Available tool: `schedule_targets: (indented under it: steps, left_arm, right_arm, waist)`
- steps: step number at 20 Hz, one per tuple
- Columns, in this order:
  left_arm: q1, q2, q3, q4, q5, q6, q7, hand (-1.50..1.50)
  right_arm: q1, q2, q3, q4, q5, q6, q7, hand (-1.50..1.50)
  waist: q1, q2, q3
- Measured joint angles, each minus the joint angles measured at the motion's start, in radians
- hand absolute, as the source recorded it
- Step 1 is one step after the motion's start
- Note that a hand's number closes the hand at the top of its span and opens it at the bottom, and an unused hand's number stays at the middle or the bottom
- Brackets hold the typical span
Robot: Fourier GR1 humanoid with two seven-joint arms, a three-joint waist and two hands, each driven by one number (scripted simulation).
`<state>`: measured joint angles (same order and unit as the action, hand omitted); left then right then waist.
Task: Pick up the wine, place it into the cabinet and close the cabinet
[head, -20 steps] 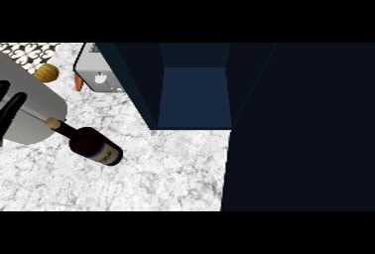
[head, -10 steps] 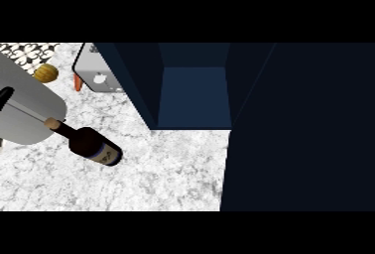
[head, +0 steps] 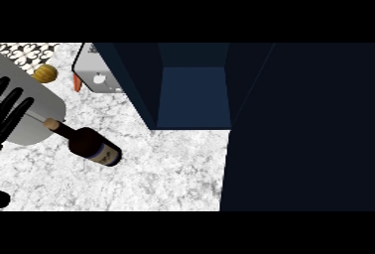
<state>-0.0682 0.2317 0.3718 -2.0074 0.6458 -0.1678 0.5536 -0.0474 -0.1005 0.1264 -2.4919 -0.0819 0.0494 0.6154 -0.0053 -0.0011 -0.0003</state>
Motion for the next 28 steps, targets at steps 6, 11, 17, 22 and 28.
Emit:
schedule_targets:
  steps: [6, 11, 17, 22, 28]
  left_arm:
    - [0.026, -0.034, -0.031, 0.092, -0.051, -0.061, -0.078, -1.5]
    - [0.022, -0.043, -0.022, 0.217, -0.098, -0.115, -0.18, -1.5]
    - [0.03, -0.042, -0.005, 0.305, -0.147, -0.152, -0.28, -1.5]
    - [0.021, -0.039, -0.01, 0.387, -0.177, -0.182, -0.335, -1.5]
    - [-0.003, -0.032, -0.011, 0.548, -0.234, -0.235, -0.462, -1.5]
  right_arm:
    - [-0.021, 0.001, 0.012, -0.007, 0.003, -0.009, 0.038, -1.5]
    - [-0.022, 0.005, 0.022, -0.007, 0.01, -0.012, 0.035, -1.5]
    - [-0.04, -0.01, -0.025, -0.007, 0.004, 0.002, 0.047, -1.5]
    - [-0.075, -0.001, -0.015, -0.008, 0.006, -0.02, 0.089, -1.5]
    - [-0.048, 0.004, -0.022, -0.007, 0.004, -0.002, 0.062, -1.5]
  waist:
    - [-0.001, 0.0, 0.0]
    - [-0.003, 0.0, 0.0]
    - [-0.001, 0.0, 0.0]
    - [0.0, 0.0, 0.0]
    - [-0.002, 0.0, 0.0]
